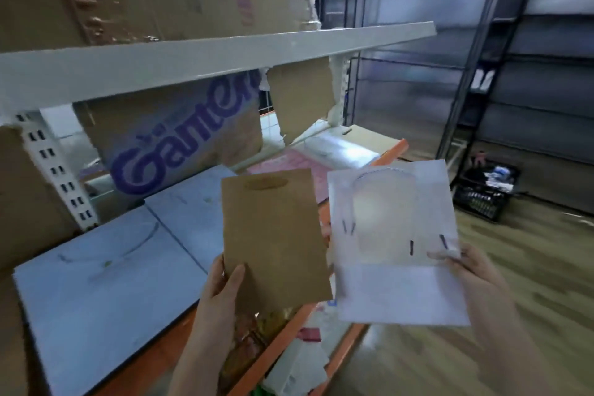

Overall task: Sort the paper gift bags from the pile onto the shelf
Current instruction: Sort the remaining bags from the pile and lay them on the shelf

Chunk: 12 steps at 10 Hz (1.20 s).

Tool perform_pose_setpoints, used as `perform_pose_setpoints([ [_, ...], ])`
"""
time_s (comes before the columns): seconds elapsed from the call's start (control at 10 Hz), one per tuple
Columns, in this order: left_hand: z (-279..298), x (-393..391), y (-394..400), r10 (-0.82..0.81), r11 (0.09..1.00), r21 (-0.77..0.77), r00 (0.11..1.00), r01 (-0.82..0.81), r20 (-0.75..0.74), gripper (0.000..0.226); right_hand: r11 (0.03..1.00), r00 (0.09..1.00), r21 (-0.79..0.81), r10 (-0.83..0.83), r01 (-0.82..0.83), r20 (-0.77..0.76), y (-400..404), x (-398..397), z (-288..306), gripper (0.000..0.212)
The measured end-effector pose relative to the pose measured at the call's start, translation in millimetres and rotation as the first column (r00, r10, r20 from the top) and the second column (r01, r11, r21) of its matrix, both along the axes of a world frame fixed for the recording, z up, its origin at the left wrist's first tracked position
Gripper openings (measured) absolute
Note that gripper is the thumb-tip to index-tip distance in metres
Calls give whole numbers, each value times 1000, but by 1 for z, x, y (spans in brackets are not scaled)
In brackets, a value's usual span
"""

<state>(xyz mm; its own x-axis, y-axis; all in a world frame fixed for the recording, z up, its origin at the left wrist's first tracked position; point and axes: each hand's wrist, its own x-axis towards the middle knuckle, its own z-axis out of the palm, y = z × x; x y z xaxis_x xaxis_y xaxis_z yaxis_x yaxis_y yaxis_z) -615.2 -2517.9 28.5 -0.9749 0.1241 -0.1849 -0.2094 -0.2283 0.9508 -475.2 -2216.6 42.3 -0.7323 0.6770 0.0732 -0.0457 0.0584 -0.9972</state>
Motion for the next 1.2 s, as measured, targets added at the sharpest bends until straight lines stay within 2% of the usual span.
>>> perform_pose_setpoints([
  [0.1,6,-35,54,-49,999,-12,999,49,-1,20,997,997,-5,-83,83,7,50,-26,-4,31],
  [0.2,8,-80,105,-79,996,-52,996,76,-46,15,989,989,-4,-150,150,15,99,-57,-3,34],
  [0.3,13,-118,154,-84,993,-93,991,75,-101,16,980,980,-17,-197,197,14,141,-82,3,33],
  [0.4,14,-147,199,-151,985,-105,983,140,-101,41,976,977,-26,-214,214,24,178,-98,2,33],
  [0.5,10,-170,246,-136,974,-196,984,112,-116,44,975,975,-43,-216,218,52,214,-111,-6,27],
  [0.6,10,-182,300,-118,972,-219,978,79,-170,29,975,976,-67,-210,214,55,261,-129,-13,26],
  [0.7,15,-188,344,-98,985,-158,984,75,-147,29,986,986,-63,-150,155,69,313,-158,-16,27],
  [0.8,3,-205,373,6,988,-151,992,-26,-128,19,997,995,-63,-47,53,92,358,-196,-17,27],
  [0.9,-7,-216,391,132,973,-174,984,-151,-116,21,996,989,-15,85,-83,119,384,-236,-17,29],
  [1.0,-3,-224,392,278,940,-172,954,-294,-109,28,977,969,48,200,-208,144,399,-280,-22,31],
  [1.1,8,-222,376,390,906,-163,920,-391,-39,44,943,934,32,324,-332,148,401,-327,-25,32],
  [1.2,17,-218,356,487,852,-199,872,-485,-42,45,905,897,-5,422,-425,136,390,-375,-28,30],
])
